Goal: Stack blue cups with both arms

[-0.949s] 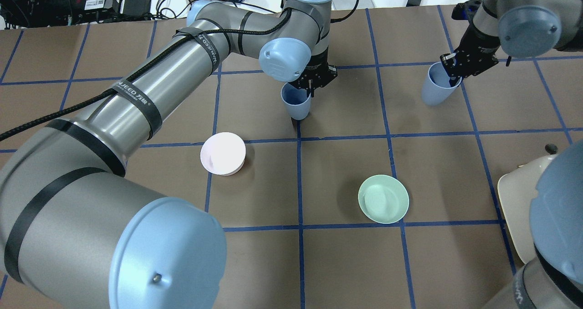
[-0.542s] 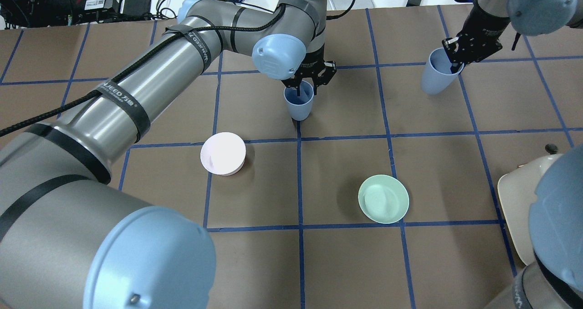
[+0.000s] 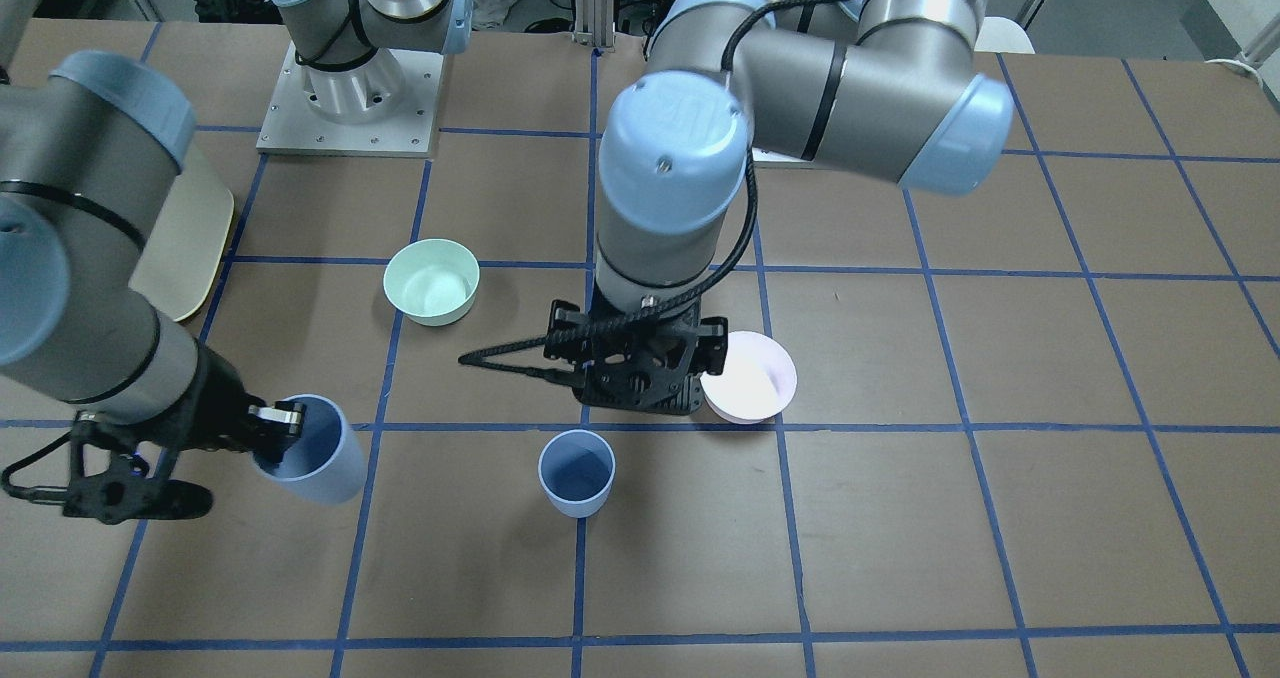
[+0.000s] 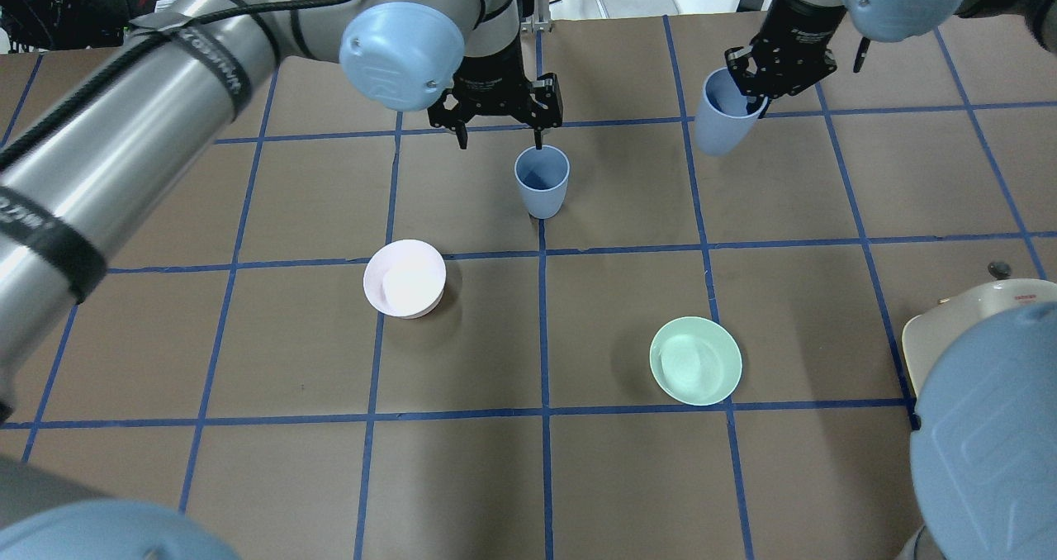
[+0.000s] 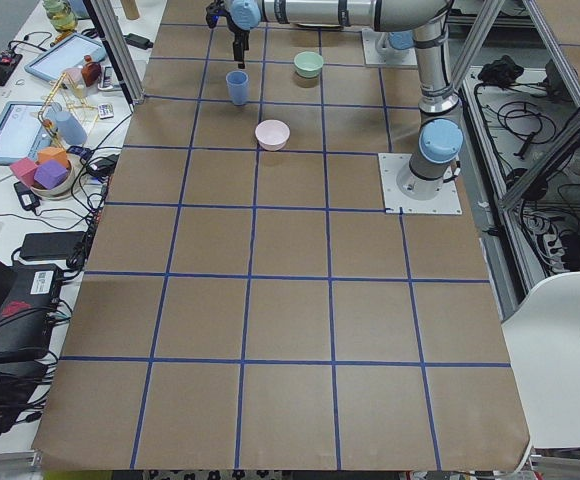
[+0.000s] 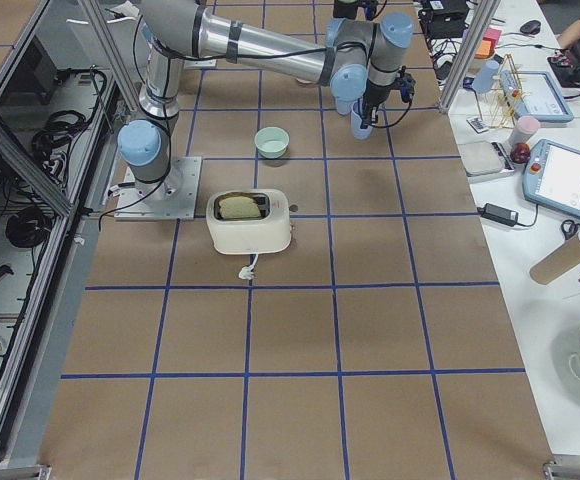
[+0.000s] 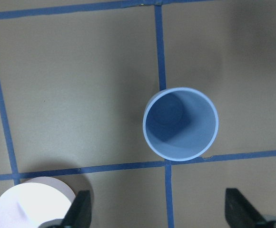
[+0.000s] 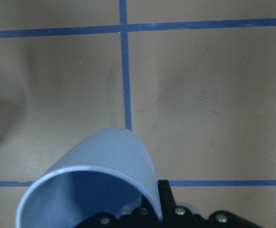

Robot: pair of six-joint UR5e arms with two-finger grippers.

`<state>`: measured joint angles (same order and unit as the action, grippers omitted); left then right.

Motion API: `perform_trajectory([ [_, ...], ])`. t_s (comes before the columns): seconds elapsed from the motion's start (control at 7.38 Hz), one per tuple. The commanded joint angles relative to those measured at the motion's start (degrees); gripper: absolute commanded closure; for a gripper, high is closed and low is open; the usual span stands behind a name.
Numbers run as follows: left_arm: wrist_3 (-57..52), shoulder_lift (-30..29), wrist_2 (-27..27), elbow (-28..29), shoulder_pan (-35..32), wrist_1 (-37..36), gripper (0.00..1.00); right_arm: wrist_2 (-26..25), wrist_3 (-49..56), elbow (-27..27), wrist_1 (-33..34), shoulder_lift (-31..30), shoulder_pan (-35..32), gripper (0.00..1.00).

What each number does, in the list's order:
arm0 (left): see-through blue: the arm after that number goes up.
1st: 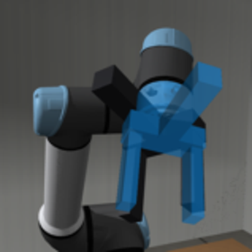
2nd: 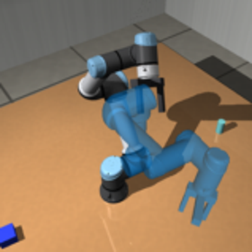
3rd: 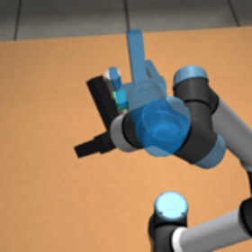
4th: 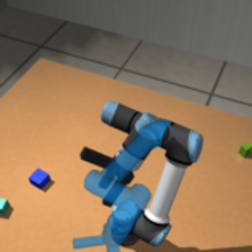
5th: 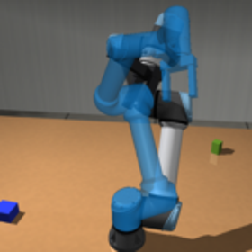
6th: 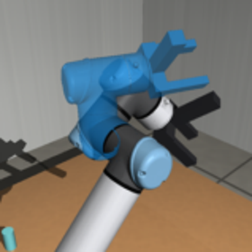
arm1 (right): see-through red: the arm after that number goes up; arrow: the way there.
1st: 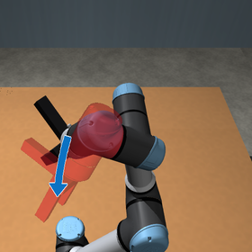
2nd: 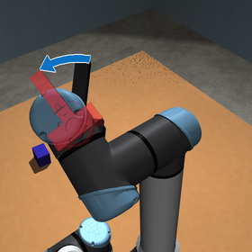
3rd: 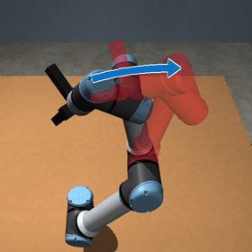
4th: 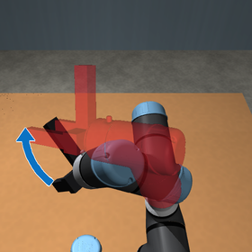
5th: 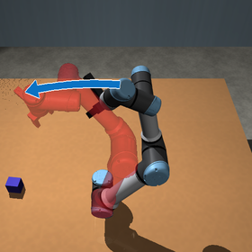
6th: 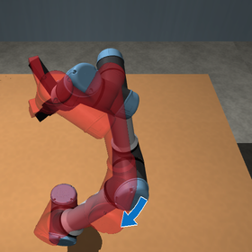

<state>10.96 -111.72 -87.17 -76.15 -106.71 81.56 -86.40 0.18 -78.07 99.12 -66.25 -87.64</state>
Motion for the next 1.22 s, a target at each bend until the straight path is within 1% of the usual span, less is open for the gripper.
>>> perform_trajectory([
  [0.0, -2.16, 10.43, 0.69, -6.0, 1.49, 1.14, 0.0, 2.72, -11.2, 0.98, 0.54, -0.11, -7.69, 1.0],
  [0.14, -2.17, 13.6, 0.34, -9.07, 4.37, 2.36, 0.0, 2.38, -16.91, 2.65, 0.46, 0.5, -10.51, 1.0],
  [0.27, -2.43, 16.51, 0.86, -12.67, 7.01, 2.2, 0.0, 2.64, -17.92, 2.92, 0.63, 0.77, -11.4, 1.0],
  [0.41, -2.69, 18.62, -0.01, -13.14, 8.17, 3.07, 0.0, 2.64, -19.59, 2.84, 0.64, 1.12, -12.02, 1.0],
  [0.54, -2.61, 19.17, -1.41, -11.84, 9.23, 6.91, 0.0, 2.56, -22.82, 2.92, 1.85, 1.56, -14.03, 1.0],
  [0.68, -2.61, 18.56, -1.42, -10.09, 10.54, 7.73, 0.0, 2.3, -25.73, 3.01, 3.26, 3.04, -15.88, 1.0],
  [0.81, -2.61, 17.95, -1.16, -8.24, 11.34, 7.3, 0.0, 2.29, -27.23, 2.84, 5.19, 3.84, -16.33, 1.0],
  [0.95, -2.69, 17.42, -1.68, -7.18, 11.61, 7.73, 0.0, 2.21, -29.86, 2.92, 5.38, 4.63, -16.94, 1.0],
  [1.08, -2.95, 18.2, -1.6, -7.78, 11.61, 7.91, 0.0, 2.29, -30.32, 2.93, 5.64, 4.99, -17.21, 1.0],
])
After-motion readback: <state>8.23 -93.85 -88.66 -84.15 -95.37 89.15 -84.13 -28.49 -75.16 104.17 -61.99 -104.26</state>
